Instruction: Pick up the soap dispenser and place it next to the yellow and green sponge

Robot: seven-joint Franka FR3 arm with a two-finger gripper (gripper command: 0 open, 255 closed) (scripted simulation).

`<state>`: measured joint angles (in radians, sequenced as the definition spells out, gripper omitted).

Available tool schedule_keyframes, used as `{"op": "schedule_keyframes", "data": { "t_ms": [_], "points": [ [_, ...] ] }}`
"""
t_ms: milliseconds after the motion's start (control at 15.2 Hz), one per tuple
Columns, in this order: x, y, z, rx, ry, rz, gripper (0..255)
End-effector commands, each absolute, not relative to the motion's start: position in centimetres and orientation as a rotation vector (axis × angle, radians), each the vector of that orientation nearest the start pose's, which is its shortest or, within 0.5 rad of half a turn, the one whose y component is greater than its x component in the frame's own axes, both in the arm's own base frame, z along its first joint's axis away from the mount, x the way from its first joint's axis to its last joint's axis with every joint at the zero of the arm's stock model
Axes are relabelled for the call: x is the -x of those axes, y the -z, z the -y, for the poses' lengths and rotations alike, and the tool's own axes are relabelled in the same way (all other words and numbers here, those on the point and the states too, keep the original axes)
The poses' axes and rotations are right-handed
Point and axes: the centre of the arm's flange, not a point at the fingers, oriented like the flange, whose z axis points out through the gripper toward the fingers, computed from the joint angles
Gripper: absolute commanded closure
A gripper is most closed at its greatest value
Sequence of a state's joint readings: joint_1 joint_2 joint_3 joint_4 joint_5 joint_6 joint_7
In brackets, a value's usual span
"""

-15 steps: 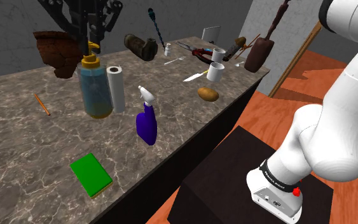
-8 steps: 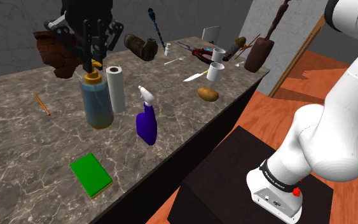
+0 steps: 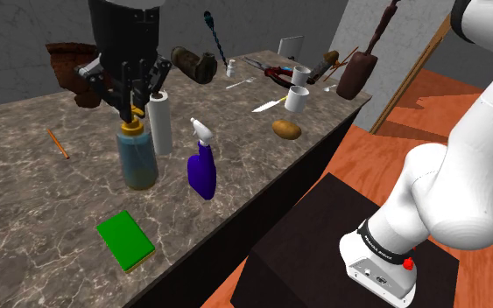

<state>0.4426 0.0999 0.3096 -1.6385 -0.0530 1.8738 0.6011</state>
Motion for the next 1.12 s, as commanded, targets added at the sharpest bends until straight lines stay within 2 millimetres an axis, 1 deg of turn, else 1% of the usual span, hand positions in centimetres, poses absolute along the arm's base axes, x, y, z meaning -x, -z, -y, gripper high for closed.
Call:
{"op": "schedule_keyframes", "data": {
  "t_ms": [0, 1056],
  "points": [
    [-45.1, -55.4, -40.5, 3.054, 0.189, 0.245, 255],
    [-45.1, -47.0, -40.5, 3.054, 0.189, 0.245, 255]
  ]
}}
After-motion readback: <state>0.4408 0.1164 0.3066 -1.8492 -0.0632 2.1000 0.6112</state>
